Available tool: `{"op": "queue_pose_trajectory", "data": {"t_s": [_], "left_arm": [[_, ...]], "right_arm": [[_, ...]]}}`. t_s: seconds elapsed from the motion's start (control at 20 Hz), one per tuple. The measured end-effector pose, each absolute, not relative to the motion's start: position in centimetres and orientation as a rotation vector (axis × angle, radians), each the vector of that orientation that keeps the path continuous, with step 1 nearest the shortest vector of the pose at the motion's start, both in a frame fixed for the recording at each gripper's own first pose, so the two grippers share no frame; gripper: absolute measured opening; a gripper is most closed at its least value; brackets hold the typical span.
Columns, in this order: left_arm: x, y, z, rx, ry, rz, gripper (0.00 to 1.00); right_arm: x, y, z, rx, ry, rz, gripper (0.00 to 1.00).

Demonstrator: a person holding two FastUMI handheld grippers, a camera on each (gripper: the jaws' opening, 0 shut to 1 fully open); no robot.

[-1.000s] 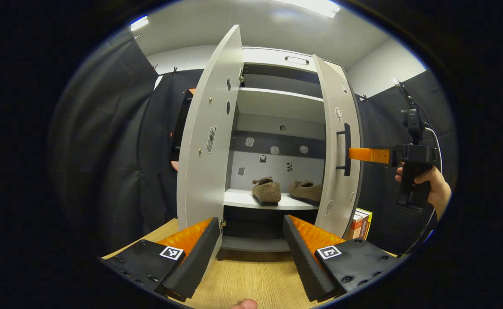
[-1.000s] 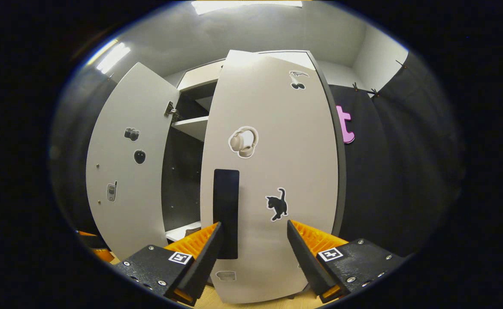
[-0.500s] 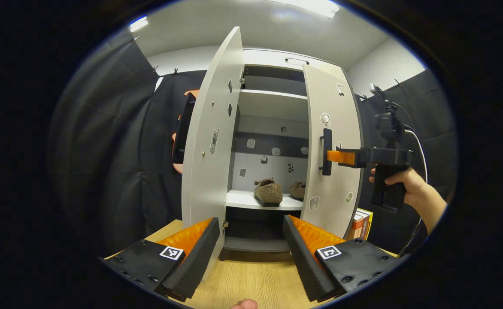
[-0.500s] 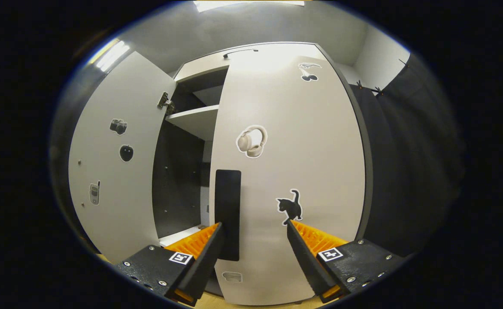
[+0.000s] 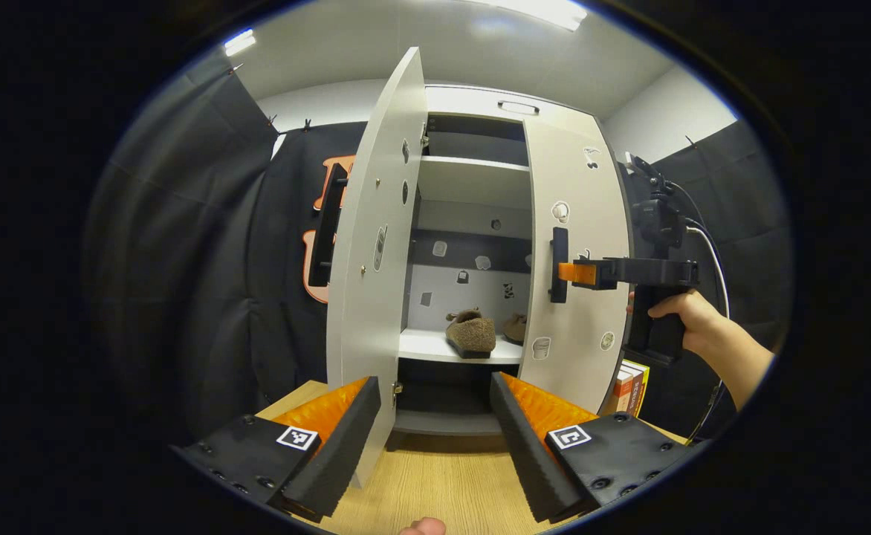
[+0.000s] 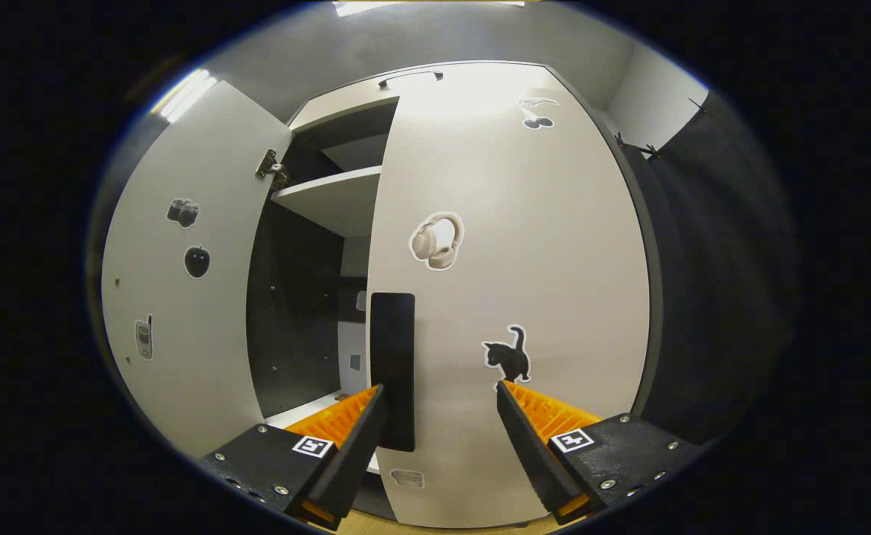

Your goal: Grab one shoe with the right hand and put it into the shoe cabinet, grab the other shoe with the left hand and put it into the shoe cabinet; then close the right door with the right hand and the left door with the left hand.

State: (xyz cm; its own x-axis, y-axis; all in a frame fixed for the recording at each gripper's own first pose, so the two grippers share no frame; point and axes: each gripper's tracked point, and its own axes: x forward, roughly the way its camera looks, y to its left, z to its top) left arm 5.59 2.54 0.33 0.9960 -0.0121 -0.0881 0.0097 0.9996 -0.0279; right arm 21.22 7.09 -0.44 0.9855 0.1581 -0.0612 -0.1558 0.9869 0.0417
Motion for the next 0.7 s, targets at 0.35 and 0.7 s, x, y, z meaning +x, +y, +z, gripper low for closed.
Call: {"op": "queue_pose_trajectory", "data": {"t_s": [0.35,0.7], "left_arm": [[5.1,4.3,0.9,-0.046,0.091,0.04,0.94],[5.2,8.8,3.1,0.002,0.06,0.138,0.98]], "right_arm": [[17.5,5.4,0.3,0.055,0.058,0.138,0.92],[11.3,2.3,0.7,0.058,0.037,0.109,0.92]]}}
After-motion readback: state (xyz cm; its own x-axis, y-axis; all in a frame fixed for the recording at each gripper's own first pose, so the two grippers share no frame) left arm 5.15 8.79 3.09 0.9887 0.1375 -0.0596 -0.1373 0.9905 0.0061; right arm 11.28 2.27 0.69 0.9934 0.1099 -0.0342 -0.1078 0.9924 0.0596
